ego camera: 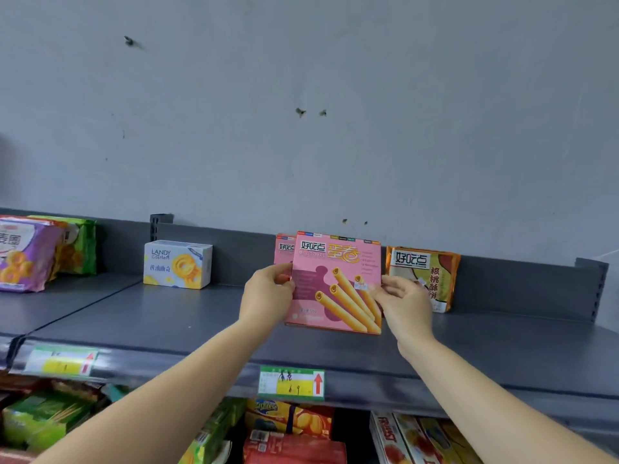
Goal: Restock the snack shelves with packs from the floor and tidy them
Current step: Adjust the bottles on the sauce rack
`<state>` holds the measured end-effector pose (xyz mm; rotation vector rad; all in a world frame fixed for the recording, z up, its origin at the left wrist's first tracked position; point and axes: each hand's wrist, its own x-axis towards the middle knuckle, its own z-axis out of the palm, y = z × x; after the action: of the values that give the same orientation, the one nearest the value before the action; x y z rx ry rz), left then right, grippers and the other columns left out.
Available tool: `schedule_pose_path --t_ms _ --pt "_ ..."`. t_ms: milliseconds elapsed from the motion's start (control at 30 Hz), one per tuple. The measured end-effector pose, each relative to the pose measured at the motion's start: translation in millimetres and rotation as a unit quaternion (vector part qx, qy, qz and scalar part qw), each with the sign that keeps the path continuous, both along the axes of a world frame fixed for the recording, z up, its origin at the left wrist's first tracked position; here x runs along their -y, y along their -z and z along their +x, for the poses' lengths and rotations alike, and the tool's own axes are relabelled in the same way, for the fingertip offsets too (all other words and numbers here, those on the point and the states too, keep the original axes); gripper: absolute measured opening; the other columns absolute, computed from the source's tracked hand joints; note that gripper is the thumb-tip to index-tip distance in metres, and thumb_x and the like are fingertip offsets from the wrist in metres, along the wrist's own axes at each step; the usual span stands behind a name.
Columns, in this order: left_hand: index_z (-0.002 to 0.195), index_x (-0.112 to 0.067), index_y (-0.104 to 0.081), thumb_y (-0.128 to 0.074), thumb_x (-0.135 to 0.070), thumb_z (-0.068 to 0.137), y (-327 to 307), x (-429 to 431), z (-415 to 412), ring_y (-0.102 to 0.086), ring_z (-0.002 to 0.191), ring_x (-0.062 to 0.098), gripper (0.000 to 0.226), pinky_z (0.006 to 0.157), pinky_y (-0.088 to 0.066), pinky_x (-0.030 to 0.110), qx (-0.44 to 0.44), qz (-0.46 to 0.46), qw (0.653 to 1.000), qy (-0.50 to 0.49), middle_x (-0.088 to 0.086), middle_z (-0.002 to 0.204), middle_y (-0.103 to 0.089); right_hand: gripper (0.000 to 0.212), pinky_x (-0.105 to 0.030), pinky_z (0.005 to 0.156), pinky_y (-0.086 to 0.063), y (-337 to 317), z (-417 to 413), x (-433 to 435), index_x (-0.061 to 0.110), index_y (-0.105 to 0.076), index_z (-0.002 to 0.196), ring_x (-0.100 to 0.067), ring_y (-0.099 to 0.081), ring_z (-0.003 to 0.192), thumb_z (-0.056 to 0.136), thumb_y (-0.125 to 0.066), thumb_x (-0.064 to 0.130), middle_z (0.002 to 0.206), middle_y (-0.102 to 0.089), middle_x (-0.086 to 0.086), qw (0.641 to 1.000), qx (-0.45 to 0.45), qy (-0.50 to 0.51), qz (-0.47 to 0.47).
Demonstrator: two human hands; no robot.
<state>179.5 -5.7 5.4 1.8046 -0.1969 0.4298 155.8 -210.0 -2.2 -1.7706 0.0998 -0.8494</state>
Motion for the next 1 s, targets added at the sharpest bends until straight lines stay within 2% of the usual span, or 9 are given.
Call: schedule_pose_path --t_ms 133,233,333,467,667,800,1000 --pt "0.116 -0.027 -0.065 -0.052 -0.013 0.089 -3 -4 45 -0.068 0.09 0.02 0.033 0.083 -0.058 0.043 -0.012 0.009 1.0 0.007 -0.003 0.1 -0.07 0.027 -0.039 0.083 -0.055 -3 40 -1 0.019 -0.067 0.107 -0.016 -0.066 0.096 0.082 -0.075 0.024 0.102 -0.07 0.001 1.0 -0.026 -0.001 -0.008" --pt "0.106 -0.028 -0.063 -0.053 -0.012 0.087 -3 -6 73 -0.068 0.09 0.021 0.027 0.082 -0.058 0.045 -0.025 0.007 1.0 0.002 -0.003 0.099 -0.069 0.018 -0.046 0.082 -0.057 -4 70 -1 0.024 -0.063 0.093 -0.017 -0.068 0.091 0.081 -0.075 0.021 0.097 -0.07 0.002 0.999 -0.046 -0.007 -0.02" --pt "0.103 -0.025 -0.061 -0.055 -0.013 0.086 2 -7 96 -0.068 0.09 0.023 0.022 0.082 -0.057 0.047 -0.037 0.006 0.999 -0.002 -0.001 0.097 -0.068 0.023 -0.046 0.08 -0.057 -4 94 -1 0.031 -0.057 0.082 -0.016 -0.067 0.088 0.079 -0.077 0.02 0.093 -0.07 0.004 0.997 -0.063 -0.012 -0.046" --pt "0.113 -0.02 -0.06 -0.057 -0.017 0.087 6 -7 121 -0.068 0.089 0.023 0.027 0.084 -0.057 0.047 -0.052 0.017 0.998 -0.017 0.001 0.099 -0.067 0.028 -0.048 0.078 -0.058 -1 121 1 0.029 -0.055 0.081 -0.019 -0.068 0.088 0.076 -0.079 0.017 0.093 -0.07 0.001 0.994 -0.084 -0.023 -0.068" --pt "0.114 -0.018 -0.058 -0.059 -0.019 0.086 12 -8 144 -0.066 0.093 0.023 0.028 0.085 -0.056 0.046 -0.072 0.035 0.996 -0.031 0.002 0.102 -0.067 0.025 -0.044 0.074 -0.06 -2 147 4 0.02 -0.055 0.083 -0.016 -0.067 0.087 0.077 -0.078 0.012 0.089 -0.067 0.001 0.988 -0.103 -0.036 -0.112" --pt "0.108 -0.02 -0.054 -0.059 -0.018 0.085 14 -6 151 -0.066 0.091 0.022 0.024 0.086 -0.056 0.046 -0.079 0.031 0.996 -0.03 -0.001 0.1 -0.065 0.026 -0.044 0.075 -0.059 -1 158 5 0.02 -0.053 0.084 -0.017 -0.066 0.089 0.077 -0.078 0.012 0.091 -0.067 0.0 0.985 -0.109 -0.039 -0.13" --pt "0.111 -0.018 -0.048 -0.059 -0.015 0.086 13 -1 155 -0.066 0.094 0.022 0.028 0.088 -0.055 0.045 -0.093 0.029 0.995 -0.017 -0.001 0.103 -0.063 0.028 -0.044 0.076 -0.059 4 166 5 0.022 -0.05 0.082 -0.018 -0.066 0.089 0.078 -0.077 0.013 0.092 -0.066 -0.001 0.983 -0.116 -0.033 -0.136"
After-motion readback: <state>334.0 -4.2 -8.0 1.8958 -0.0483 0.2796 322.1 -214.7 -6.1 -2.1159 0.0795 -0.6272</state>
